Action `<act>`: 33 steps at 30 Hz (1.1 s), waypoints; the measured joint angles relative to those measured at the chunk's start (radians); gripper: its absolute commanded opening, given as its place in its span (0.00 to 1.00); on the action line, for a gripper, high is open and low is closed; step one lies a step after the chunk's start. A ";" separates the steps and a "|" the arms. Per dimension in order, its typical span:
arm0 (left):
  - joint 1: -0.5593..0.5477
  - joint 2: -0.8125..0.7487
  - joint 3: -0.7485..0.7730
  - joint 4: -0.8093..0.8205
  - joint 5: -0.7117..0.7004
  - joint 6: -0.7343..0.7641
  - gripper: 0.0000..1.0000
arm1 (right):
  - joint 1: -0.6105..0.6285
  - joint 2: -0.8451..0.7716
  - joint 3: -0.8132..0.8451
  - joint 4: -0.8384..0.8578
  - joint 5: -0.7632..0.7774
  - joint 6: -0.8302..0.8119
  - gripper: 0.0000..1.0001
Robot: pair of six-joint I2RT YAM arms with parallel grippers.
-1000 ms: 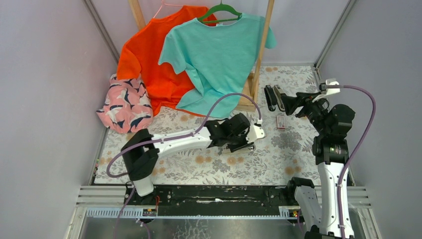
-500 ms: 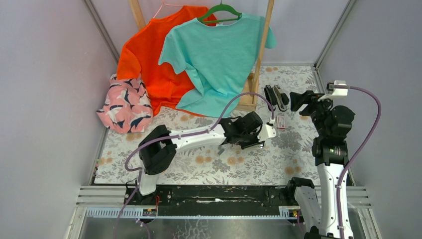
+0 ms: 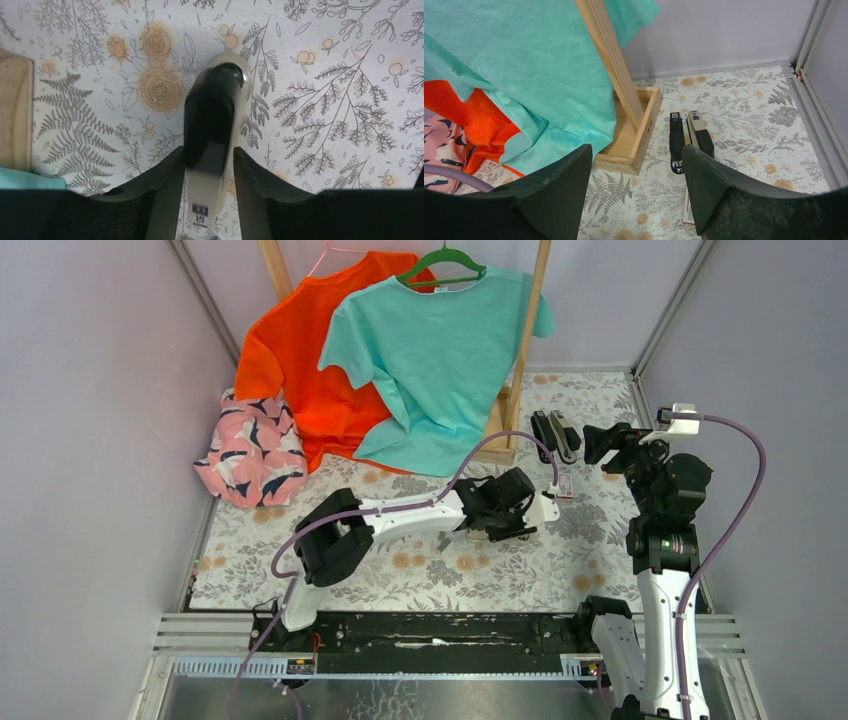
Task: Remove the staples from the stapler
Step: Place the stapler at the center of the board, then pick up the stapler from the center of the board.
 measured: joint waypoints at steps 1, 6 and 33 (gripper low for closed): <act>0.000 0.000 0.000 0.002 -0.001 0.000 0.59 | 0.000 0.000 0.000 0.000 0.000 0.000 0.73; 0.000 -0.003 -0.002 0.051 -0.004 -0.018 0.71 | 0.000 0.000 -0.001 0.000 0.000 0.000 0.73; 0.100 -0.811 -1.033 1.026 0.136 -0.494 1.00 | -0.001 0.035 -0.001 -0.003 -0.407 -0.136 0.93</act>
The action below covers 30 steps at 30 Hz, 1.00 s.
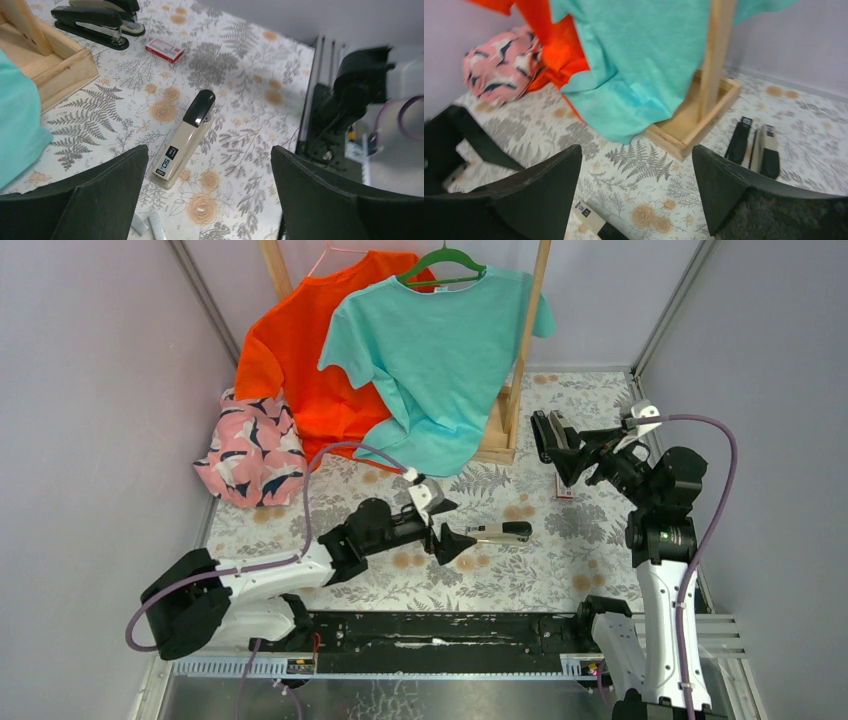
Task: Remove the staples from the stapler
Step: Pick up the stapler from the center of the board.
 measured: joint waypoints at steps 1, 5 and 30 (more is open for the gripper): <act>0.010 -0.016 -0.021 0.032 0.007 -0.042 1.00 | 0.000 0.010 0.000 -0.003 -0.047 -0.021 0.98; 0.029 -0.090 -0.114 0.168 0.016 -0.191 1.00 | 0.000 0.048 0.000 -0.023 -0.189 -0.117 0.99; 0.065 -0.364 -0.381 0.187 -0.167 -0.351 1.00 | 0.264 0.534 0.257 -0.863 -0.250 -1.389 0.99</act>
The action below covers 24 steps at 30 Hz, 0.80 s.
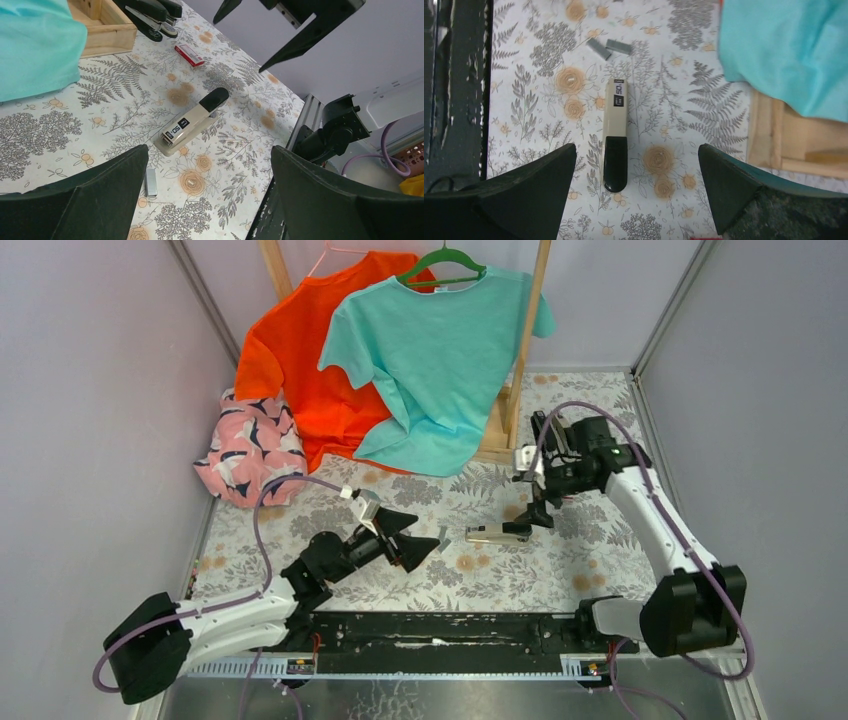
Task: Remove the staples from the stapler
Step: Pick up the stapler from the center of the board.
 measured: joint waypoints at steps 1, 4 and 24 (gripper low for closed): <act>0.000 -0.003 0.000 -0.006 -0.002 0.000 1.00 | 0.026 0.016 0.000 -0.005 0.021 -0.014 0.97; 0.000 -0.023 -0.001 -0.026 -0.010 0.001 1.00 | 0.100 0.060 0.000 -0.007 0.088 -0.032 0.90; 0.000 -0.094 -0.040 -0.056 -0.042 0.002 1.00 | 0.334 0.246 -0.087 0.163 0.500 0.145 0.69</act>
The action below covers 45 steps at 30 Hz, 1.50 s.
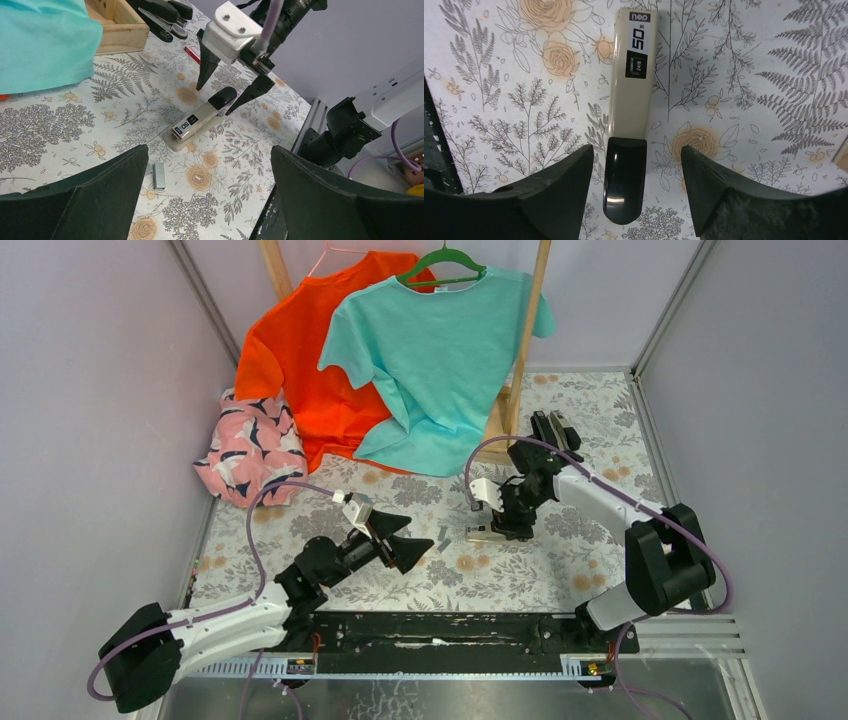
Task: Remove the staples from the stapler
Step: Pick up the stapler from the center of the board, then unload the staple at the center of the board.
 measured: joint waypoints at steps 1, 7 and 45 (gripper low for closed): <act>0.000 0.001 0.000 0.000 0.000 0.000 1.00 | 0.003 0.008 0.000 0.003 0.014 0.006 0.66; 0.001 0.012 -0.001 0.000 0.000 0.000 1.00 | 0.015 0.048 0.000 0.008 0.071 0.028 0.49; 0.051 0.495 0.048 0.682 0.225 0.110 1.00 | -0.191 -0.223 0.185 0.072 -0.805 0.485 0.00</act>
